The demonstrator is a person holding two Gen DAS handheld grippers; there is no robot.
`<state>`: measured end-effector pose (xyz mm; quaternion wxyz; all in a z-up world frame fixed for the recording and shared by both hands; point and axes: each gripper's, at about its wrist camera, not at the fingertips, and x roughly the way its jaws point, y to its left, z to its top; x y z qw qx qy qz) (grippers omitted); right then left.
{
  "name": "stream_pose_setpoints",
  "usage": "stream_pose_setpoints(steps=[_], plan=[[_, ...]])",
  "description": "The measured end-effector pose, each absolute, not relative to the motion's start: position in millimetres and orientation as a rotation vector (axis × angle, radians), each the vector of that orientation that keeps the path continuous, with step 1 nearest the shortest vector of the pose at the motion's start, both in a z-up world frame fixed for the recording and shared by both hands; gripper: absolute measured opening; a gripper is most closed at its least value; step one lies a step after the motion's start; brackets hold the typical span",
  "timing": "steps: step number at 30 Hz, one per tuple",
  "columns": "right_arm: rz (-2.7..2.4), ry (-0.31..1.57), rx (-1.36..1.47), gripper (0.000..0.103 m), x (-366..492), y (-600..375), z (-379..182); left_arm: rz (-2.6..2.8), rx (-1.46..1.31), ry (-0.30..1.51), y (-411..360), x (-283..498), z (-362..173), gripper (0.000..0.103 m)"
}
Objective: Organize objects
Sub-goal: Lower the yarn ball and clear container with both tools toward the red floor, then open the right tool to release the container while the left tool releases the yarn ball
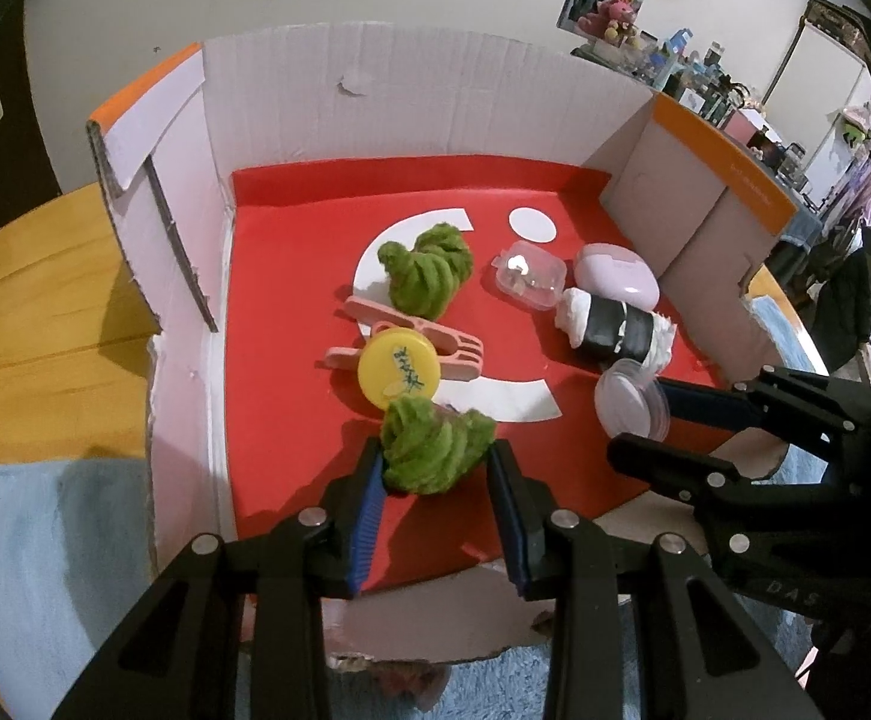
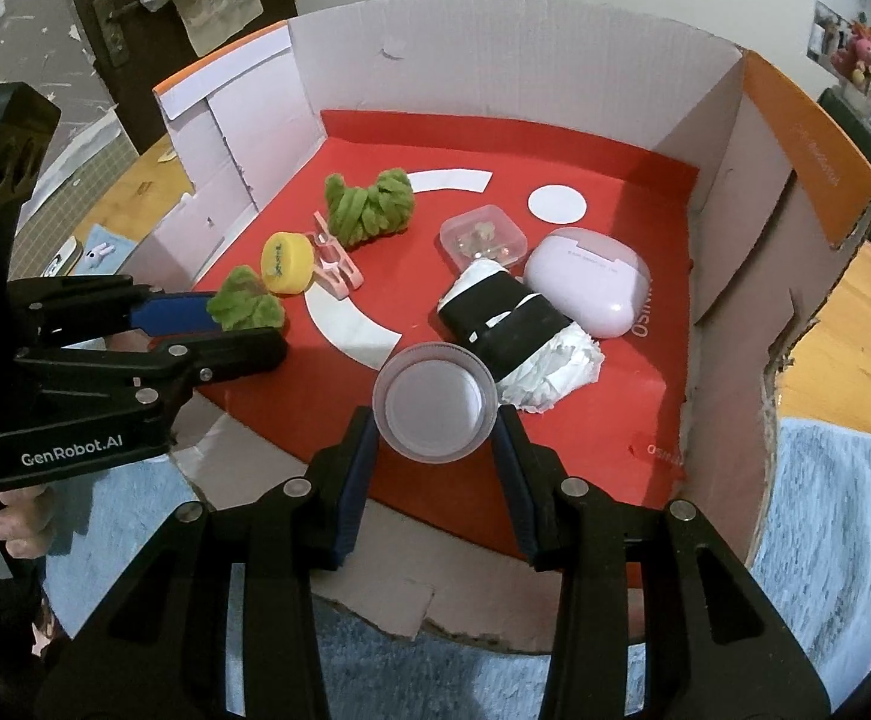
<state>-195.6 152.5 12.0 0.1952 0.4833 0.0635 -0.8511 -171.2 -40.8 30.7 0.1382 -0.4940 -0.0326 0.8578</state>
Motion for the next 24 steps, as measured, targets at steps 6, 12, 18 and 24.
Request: stream_pose_setpoints(steps=[6, 12, 18, 24], plan=[[-2.387, 0.168, 1.363, 0.038, -197, 154, 14, 2.475, -1.446, -0.112, -45, -180, 33, 0.036], [-2.389, 0.165, 1.370, 0.038, -197, 154, 15, 2.485, -1.446, -0.085, -43, -183, 34, 0.036], [-2.390, 0.162, 1.371, 0.038, -197, 154, 16, 2.499, -1.438, -0.067, -41, -183, 35, 0.040], [-2.389, 0.153, 1.365, 0.041, -199, 153, 17, 2.499, -1.431, -0.060, -39, -183, 35, 0.046]])
